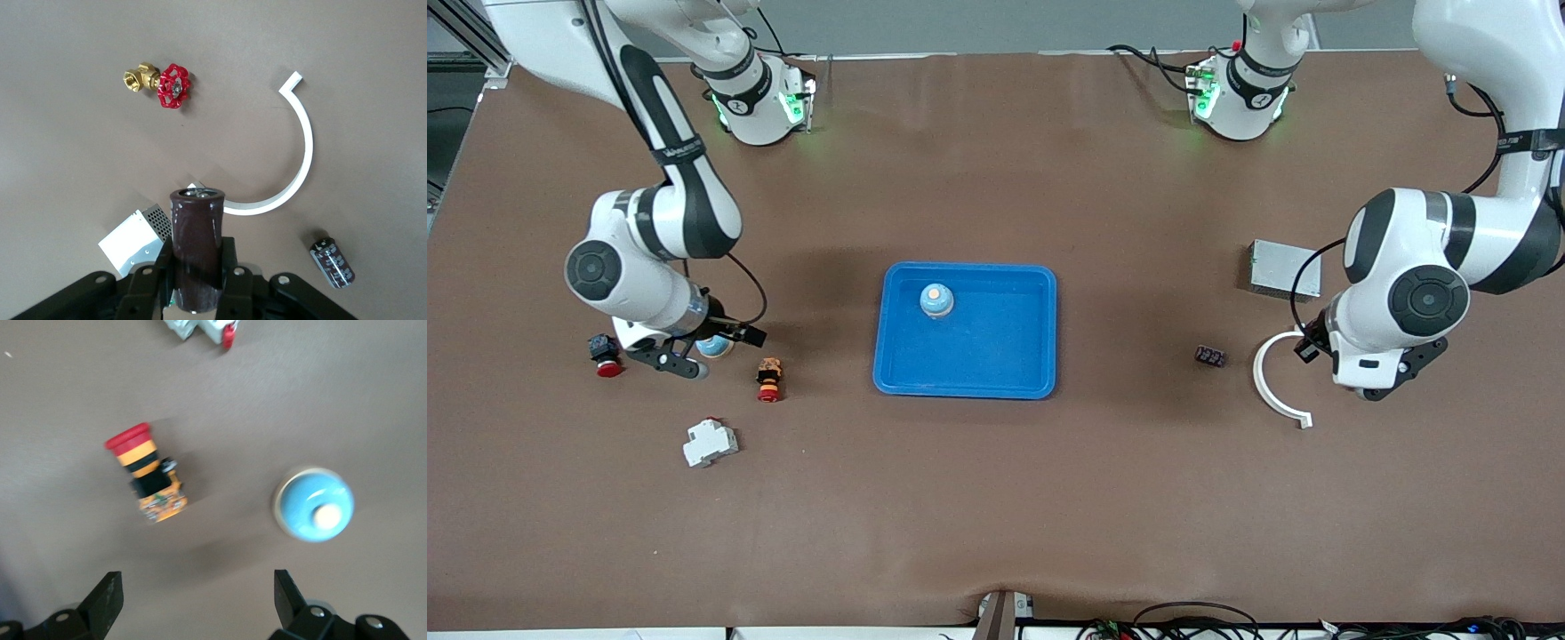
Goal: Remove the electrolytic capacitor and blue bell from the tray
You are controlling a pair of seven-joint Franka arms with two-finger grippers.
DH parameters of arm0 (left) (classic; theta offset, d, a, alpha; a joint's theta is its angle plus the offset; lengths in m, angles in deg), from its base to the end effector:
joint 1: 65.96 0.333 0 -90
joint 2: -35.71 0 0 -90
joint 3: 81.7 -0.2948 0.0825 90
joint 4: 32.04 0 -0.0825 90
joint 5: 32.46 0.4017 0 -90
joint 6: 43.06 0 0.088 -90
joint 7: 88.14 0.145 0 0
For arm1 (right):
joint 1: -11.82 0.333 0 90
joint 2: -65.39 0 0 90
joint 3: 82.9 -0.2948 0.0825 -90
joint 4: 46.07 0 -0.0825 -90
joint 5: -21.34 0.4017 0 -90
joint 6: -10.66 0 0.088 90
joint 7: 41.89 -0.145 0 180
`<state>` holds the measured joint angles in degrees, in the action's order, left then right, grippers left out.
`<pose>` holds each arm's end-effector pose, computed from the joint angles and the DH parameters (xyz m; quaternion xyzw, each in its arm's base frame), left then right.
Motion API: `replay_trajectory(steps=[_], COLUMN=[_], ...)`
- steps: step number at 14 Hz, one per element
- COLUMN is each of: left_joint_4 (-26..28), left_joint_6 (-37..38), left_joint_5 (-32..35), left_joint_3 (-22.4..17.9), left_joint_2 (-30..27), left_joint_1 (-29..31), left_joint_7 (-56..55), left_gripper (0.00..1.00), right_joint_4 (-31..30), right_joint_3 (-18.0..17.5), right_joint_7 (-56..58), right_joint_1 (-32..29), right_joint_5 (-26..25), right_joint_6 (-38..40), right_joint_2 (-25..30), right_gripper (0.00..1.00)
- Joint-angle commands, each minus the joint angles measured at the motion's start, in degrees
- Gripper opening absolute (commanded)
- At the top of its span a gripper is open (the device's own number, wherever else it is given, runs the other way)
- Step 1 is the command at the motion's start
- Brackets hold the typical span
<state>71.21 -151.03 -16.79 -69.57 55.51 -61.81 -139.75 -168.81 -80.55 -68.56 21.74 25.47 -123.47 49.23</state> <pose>0.6074 -0.0515 0.2754 -0.9371 -0.3140 0.0649 0.1379 0.5581 0.0766 0.1931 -0.9806 0.1909 0.0451 0.0061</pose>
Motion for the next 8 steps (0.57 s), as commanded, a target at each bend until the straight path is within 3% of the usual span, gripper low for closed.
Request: replay_trajectory(steps=[1, 8], left_joint_4=[0.8, 0.6], left_joint_6=[0.0, -0.7], left_joint_5=[-0.8, -0.7], left_joint_3=[0.7, 0.7], left_joint_2=[-1.0, -1.0], left_joint_1=[1.4, 5.0], left_joint_7=[2.2, 9.3], left_gripper=[0.0, 0.0], right_joint_4=[-0.7, 0.2], right_joint_3=[0.2, -0.6], right_joint_7=[-7.6, -19.0], right_joint_1=[3.1, 7.4], right_joint_5=[0.3, 0.3], right_joint_6=[1.8, 1.3], right_joint_2=[2.8, 2.9], right_gripper=[1.0, 1.0])
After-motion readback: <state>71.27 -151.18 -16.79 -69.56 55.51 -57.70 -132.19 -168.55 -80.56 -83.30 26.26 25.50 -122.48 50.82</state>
